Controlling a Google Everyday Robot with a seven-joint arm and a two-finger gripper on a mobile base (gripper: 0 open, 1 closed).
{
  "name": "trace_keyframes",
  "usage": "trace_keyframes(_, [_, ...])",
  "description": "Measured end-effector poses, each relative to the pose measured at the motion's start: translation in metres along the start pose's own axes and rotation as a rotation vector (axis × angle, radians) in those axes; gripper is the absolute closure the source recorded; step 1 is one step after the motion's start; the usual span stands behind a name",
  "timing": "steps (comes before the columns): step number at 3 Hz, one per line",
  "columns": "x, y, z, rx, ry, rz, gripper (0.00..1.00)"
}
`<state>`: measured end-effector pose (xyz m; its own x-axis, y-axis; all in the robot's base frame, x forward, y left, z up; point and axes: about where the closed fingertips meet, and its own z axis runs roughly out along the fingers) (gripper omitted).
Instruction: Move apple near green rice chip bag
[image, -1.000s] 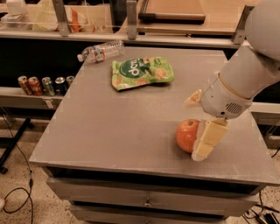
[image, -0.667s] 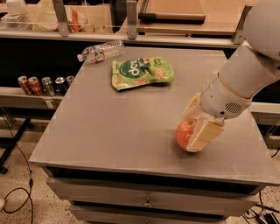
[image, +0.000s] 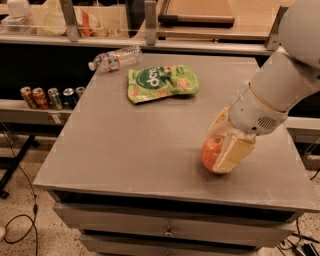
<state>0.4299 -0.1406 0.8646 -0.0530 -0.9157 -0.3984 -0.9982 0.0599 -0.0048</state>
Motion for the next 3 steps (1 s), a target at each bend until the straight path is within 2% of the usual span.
trace_keyframes(1, [-0.002,-0.006,-0.012,0.032,0.016,-0.018,1.00])
trace_keyframes(2, [-0.004,-0.017,-0.034,0.091,0.047,-0.043,1.00])
trace_keyframes(3, [-0.004,-0.017,-0.034,0.091,0.047,-0.043,1.00])
